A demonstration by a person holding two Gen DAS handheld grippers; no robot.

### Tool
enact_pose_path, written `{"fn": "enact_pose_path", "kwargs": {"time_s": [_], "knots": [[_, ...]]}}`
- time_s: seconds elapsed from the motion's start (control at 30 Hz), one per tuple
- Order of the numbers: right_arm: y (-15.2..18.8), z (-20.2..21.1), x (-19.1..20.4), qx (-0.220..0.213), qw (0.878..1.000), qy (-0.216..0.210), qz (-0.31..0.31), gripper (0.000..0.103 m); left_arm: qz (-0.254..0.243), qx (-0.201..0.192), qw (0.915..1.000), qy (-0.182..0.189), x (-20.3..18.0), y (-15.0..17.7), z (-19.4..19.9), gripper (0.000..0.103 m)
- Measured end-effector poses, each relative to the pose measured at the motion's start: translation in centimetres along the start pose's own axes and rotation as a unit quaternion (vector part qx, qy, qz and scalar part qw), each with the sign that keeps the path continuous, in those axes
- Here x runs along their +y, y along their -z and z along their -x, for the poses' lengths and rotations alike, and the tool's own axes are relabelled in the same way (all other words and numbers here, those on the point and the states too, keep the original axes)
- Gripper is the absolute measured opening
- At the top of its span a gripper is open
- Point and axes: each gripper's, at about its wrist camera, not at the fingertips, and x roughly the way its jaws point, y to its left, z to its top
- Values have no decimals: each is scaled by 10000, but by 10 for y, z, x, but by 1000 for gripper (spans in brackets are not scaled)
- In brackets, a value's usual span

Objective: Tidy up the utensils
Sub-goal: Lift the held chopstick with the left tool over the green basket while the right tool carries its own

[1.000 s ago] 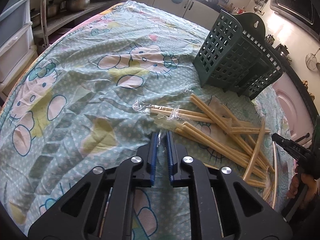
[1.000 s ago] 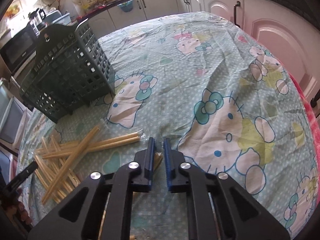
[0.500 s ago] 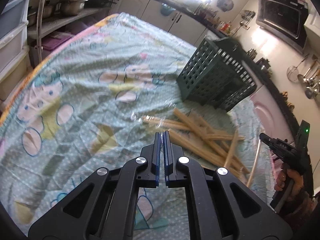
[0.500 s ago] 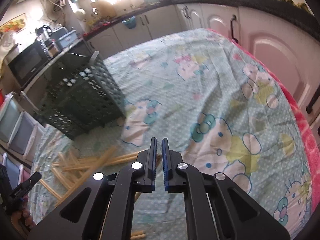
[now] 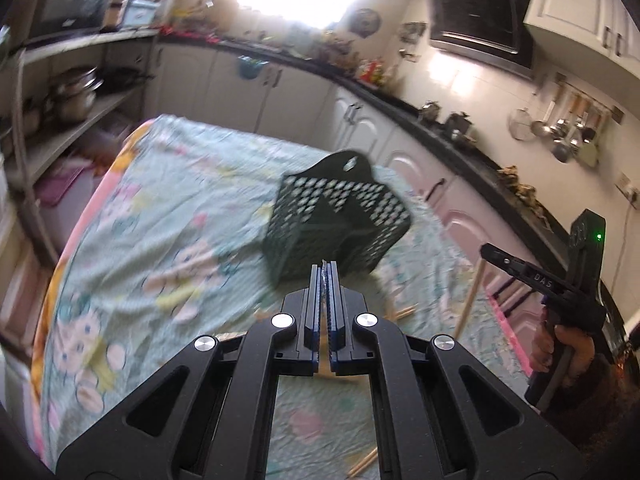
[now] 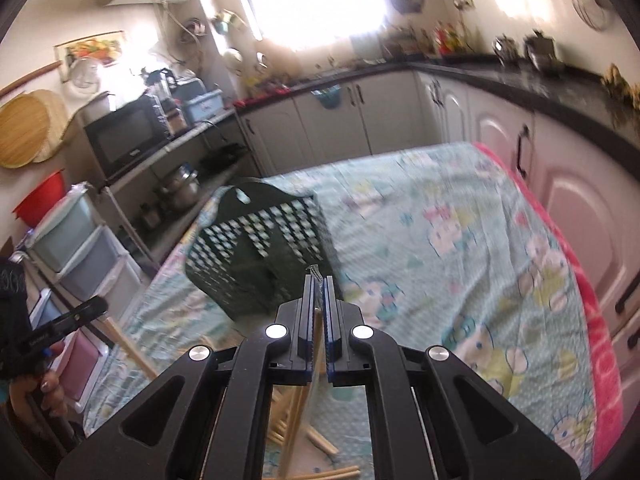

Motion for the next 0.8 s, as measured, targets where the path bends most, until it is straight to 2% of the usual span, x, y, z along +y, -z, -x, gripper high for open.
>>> {"fn": "enact_pose_path", "kwargs": {"time_s": [0.27,0.43,0.8], "knots": [[-31,21,26,-416,9982,-225,369,4,-567,-233,9978,248,-35,-35,7,1],[-45,25,35,-563,9967,-323,479,4,-739,-347,9961,346,-50,-54,12,1],[-81,37,63,-974,9911,-547,727,4,-921,-761,9924,282,-67,-104,17,1]]}}
